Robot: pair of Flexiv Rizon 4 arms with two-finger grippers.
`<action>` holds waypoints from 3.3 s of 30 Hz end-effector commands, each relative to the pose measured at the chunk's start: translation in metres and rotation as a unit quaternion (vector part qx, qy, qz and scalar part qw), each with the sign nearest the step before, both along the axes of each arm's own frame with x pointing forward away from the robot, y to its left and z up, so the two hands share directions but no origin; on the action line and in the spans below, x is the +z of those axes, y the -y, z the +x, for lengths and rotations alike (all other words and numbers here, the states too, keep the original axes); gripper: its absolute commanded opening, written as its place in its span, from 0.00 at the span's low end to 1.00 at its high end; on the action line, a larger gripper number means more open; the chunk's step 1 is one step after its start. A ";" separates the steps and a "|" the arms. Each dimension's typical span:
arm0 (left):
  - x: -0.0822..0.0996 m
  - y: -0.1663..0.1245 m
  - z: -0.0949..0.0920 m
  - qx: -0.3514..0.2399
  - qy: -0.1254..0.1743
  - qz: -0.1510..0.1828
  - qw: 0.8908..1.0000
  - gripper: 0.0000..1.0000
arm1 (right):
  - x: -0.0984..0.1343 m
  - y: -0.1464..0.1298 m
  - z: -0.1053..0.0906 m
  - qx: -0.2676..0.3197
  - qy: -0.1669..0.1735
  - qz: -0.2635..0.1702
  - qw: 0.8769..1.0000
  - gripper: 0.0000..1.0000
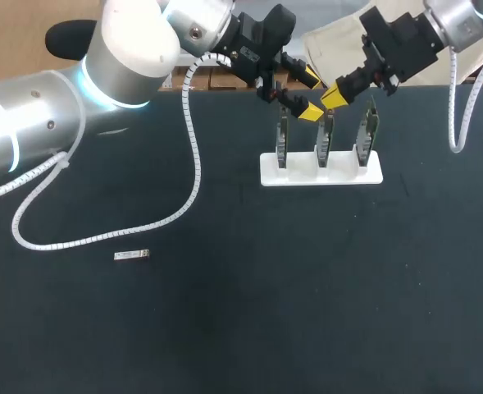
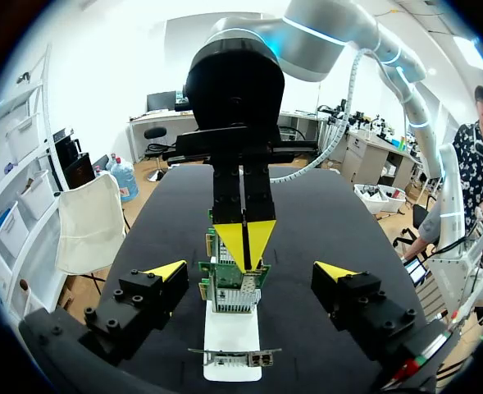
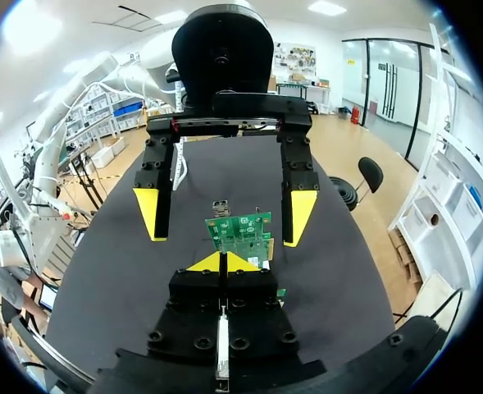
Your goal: Pick up the optical module with the left hand, and insert it into the network port with the right hand.
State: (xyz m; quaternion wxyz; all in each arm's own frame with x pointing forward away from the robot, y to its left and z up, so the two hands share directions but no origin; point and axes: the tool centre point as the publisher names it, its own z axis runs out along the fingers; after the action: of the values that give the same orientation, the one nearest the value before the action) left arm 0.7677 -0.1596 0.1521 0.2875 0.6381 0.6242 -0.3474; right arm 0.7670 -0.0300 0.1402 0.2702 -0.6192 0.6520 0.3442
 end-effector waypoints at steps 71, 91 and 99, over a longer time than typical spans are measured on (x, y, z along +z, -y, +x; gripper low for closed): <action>0.001 0.001 0.002 -0.001 -0.002 0.003 1.000 1.00 | 0.027 0.115 -0.020 -0.024 -0.055 0.037 0.998 0.00; 0.001 0.001 0.002 -0.001 -0.002 0.003 1.000 1.00 | 0.020 0.113 -0.010 -0.021 -0.036 0.022 0.999 0.00; 0.001 0.001 0.002 -0.001 -0.002 0.003 1.000 1.00 | 0.017 0.114 -0.005 -0.024 -0.031 0.021 0.999 0.00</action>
State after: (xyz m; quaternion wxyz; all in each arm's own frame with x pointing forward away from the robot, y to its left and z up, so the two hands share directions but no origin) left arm 0.7677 -0.1596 0.1521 0.2875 0.6381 0.6241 -0.3474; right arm 0.7599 -0.1449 0.1579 0.2709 -0.5860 0.6683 0.3696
